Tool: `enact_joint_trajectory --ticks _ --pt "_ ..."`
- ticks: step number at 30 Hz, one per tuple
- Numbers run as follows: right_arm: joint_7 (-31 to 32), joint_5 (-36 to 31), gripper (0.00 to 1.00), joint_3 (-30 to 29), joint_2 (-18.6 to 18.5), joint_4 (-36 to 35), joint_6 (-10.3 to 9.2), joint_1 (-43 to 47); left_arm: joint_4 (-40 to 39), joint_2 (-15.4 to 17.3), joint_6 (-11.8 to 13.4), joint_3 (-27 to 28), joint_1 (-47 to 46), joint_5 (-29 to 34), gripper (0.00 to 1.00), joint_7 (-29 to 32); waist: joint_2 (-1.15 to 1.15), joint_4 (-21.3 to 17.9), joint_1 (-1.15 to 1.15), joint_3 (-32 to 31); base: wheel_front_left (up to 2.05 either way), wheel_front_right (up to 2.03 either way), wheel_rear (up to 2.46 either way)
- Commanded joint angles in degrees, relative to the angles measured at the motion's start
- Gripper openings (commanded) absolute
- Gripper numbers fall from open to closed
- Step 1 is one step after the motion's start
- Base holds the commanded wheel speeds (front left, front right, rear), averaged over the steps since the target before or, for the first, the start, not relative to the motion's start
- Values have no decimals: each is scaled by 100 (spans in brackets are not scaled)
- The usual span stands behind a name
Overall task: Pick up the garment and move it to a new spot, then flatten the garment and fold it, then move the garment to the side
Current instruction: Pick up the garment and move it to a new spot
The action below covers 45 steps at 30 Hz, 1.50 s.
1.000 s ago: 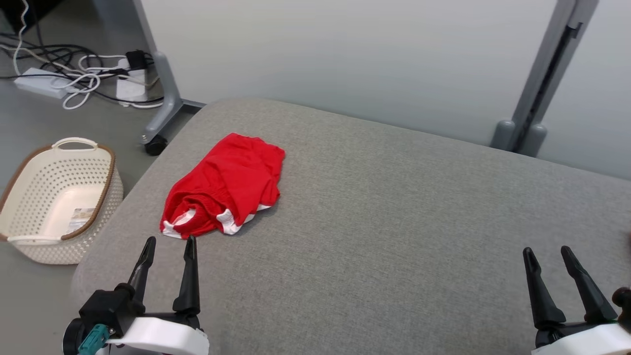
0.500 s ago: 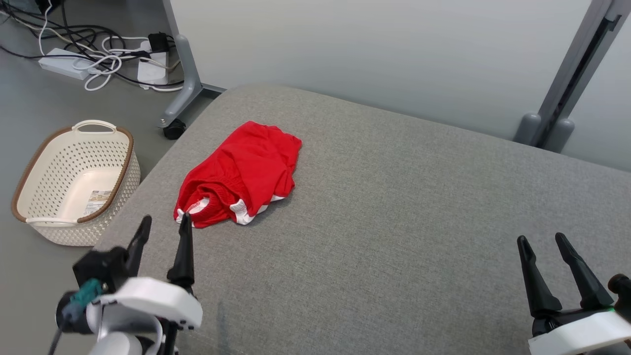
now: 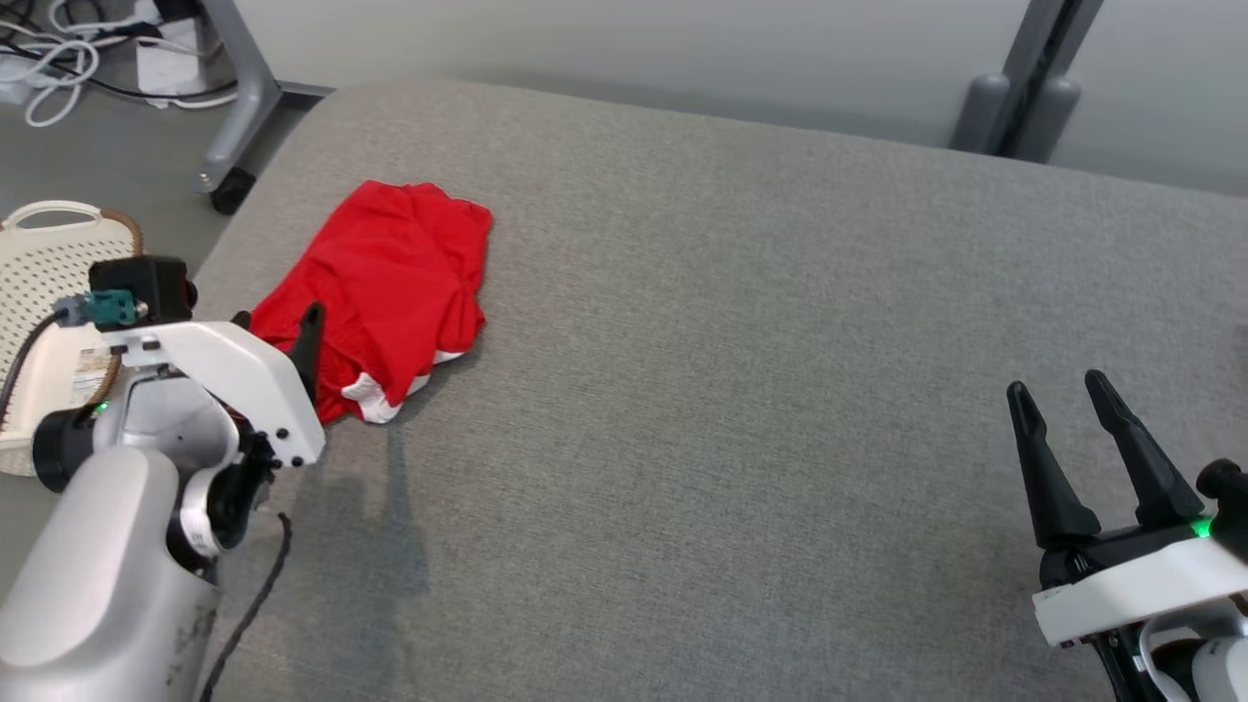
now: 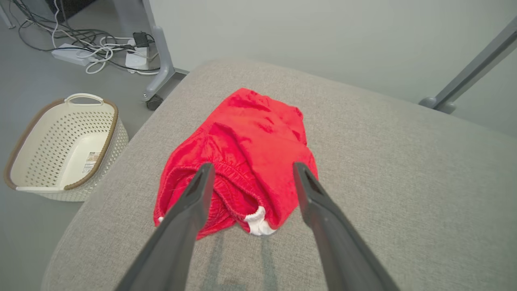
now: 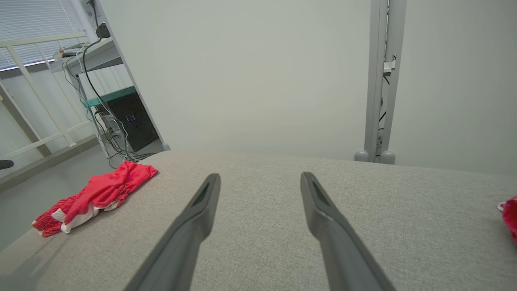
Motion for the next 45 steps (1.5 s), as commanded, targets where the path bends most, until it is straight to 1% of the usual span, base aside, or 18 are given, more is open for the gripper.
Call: enact_joint_trajectory --ticks 1,6,9,16,17,19,21,22,23,26,29,34,39,44,45 --pt "-28 32 100 5 -46 7 3 -84 62 53 -43 32 -114 -7 100 13 0 -271 0 291 0 0 0" --pt "-105 71 100 101 -112 80 3 -320 915 135 -205 108 -625 -210 100 261 0 -570 0 639 0 0 0" --pt "-115 80 100 144 -153 109 3 -440 1401 169 -359 39 -873 -174 100 291 0 -703 0 812 0 0 0" --pt "-160 120 100 235 -260 189 3 -664 2561 104 -653 -69 -1125 -333 100 551 0 -925 0 1003 0 0 0" --pt "-168 116 100 244 -265 201 3 -675 2697 84 -692 -72 -1120 -353 98 562 0 -941 0 1002 0 0 0" --pt "-181 129 100 262 -271 233 3 -663 2959 22 -766 -87 -1051 -424 83 578 0 -965 0 981 0 0 0" --pt "-201 143 100 267 -279 252 3 -637 3155 -12 -845 -110 -1030 -443 44 553 0 -973 0 956 0 0 0" --pt "-215 150 100 268 -282 278 3 -616 3229 -18 -877 -109 -1043 -450 18 487 0 -970 0 929 0 0 0" --pt "-211 153 100 263 -280 290 3 -591 3289 -25 -912 -107 -1060 -451 0 419 0 -964 0 903 0 0 0" --pt "-207 141 100 261 -265 326 3 -549 3418 -22 -1012 -118 -1148 -421 0 176 0 -936 0 832 0 0 0" --pt "-207 135 100 308 -235 338 3 -521 3493 65 -1104 -196 -1234 -294 0 -48 0 -918 0 726 0 0 0" --pt "-226 160 100 342 -202 406 3 -447 3402 128 -1251 -370 -1393 -109 0 -320 0 -906 0 491 0 0 0" --pt "-271 170 100 342 -155 466 3 -324 3087 192 -1327 -561 -1483 78 0 -472 0 -946 0 223 0 0 0" --pt "-303 200 100 334 -95 519 3 -209 2581 226 -1392 -744 -1471 193 0 -470 0 -1052 0 -46 0 0 0" --pt "-303 200 100 334 -95 519 3 -209 2581 226 -1392 -744 -1471 193 0 -470 0 -1052 0 -46 0 0 0"
